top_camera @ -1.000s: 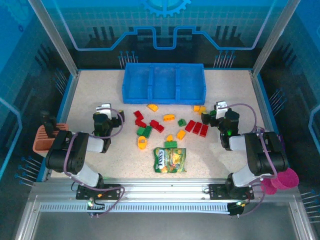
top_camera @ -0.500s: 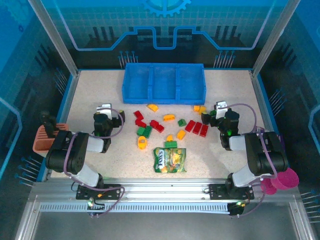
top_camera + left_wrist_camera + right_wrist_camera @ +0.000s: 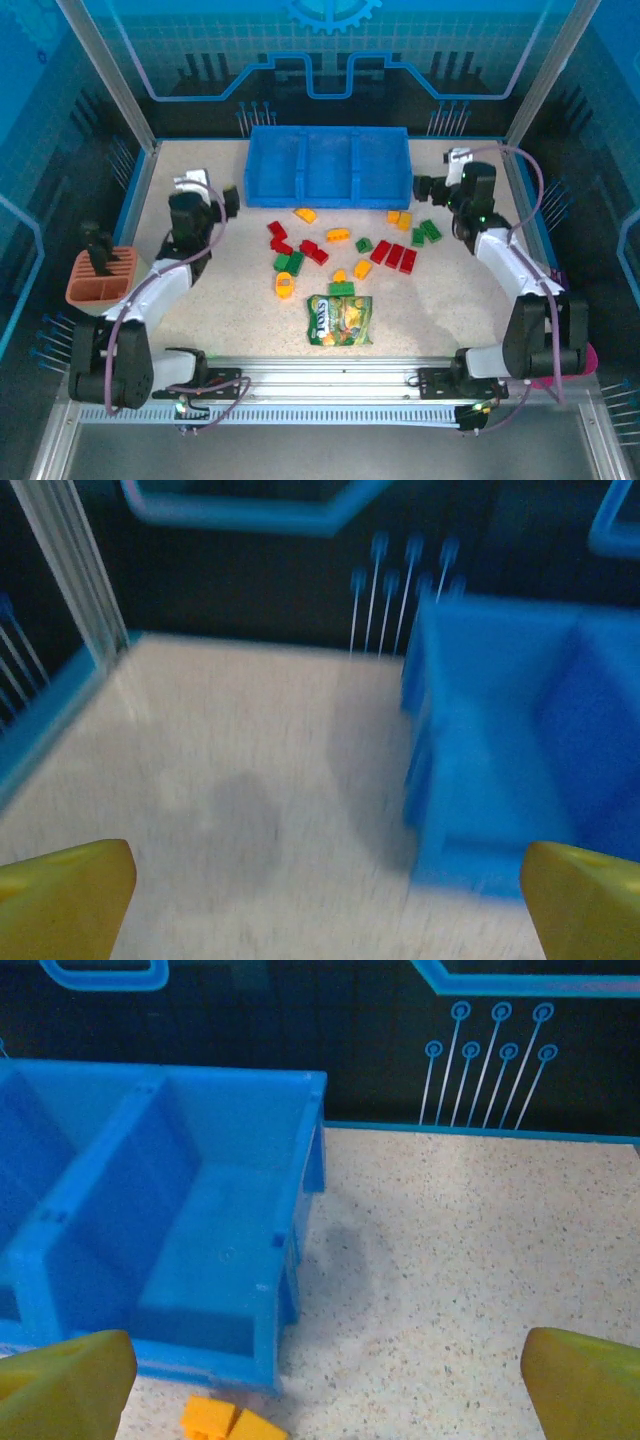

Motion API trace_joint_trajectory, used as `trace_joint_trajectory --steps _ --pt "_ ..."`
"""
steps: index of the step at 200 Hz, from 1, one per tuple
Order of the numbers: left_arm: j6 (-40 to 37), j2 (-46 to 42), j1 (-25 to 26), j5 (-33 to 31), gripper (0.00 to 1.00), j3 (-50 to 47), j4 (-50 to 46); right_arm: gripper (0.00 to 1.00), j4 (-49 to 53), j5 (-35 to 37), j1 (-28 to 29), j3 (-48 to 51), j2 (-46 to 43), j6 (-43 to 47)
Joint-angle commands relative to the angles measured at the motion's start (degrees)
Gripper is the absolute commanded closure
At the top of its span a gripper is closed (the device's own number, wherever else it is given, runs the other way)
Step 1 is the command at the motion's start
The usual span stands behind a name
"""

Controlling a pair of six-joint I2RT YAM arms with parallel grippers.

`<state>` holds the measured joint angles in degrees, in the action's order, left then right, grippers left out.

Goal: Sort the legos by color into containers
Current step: Pick up the lego from the middle-right of the table.

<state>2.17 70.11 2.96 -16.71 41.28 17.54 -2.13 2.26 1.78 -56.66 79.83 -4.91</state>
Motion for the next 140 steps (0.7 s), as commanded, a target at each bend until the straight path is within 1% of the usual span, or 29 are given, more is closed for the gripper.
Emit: trace_joint_trajectory --steps 1,10,27,47,62,75,99,119,140 --pt "2.85 -1.20 0.38 1.26 0.01 10.18 -25.10 0.00 24.04 -3.87 -0.67 -7.14 6.23 -2.39" --pt "2.92 -0.22 0.36 3.76 0.01 13.88 -30.02 0.00 27.24 -2.32 -0.32 -9.22 8.37 -3.17" --pt "1.97 3.05 0.47 6.90 0.01 20.59 -38.62 0.00 30.72 -2.66 -0.59 -11.60 11.73 -4.00" --pt "0.95 6.58 0.50 9.98 0.01 25.78 -44.27 0.00 35.18 -2.69 -1.46 -14.93 16.01 -6.16" --pt "0.64 8.20 0.67 11.87 0.01 27.01 -45.01 0.00 37.36 -2.68 -1.94 -16.89 18.89 -6.95" --pt "0.72 9.10 0.82 12.16 0.00 26.80 -44.33 0.01 38.61 -1.47 -2.02 -18.04 20.84 -7.63" --pt "0.90 10.52 1.08 13.31 0.01 26.79 -44.00 0.03 38.75 0.12 -2.39 -19.00 23.32 -7.69" --pt "0.53 11.19 1.39 12.87 0.01 27.14 -44.73 0.04 38.91 0.28 -2.62 -19.97 26.01 -7.22" --pt "0.37 11.09 1.65 12.52 0.01 27.24 -45.14 0.09 39.51 0.46 -3.10 -21.34 28.97 -7.40"
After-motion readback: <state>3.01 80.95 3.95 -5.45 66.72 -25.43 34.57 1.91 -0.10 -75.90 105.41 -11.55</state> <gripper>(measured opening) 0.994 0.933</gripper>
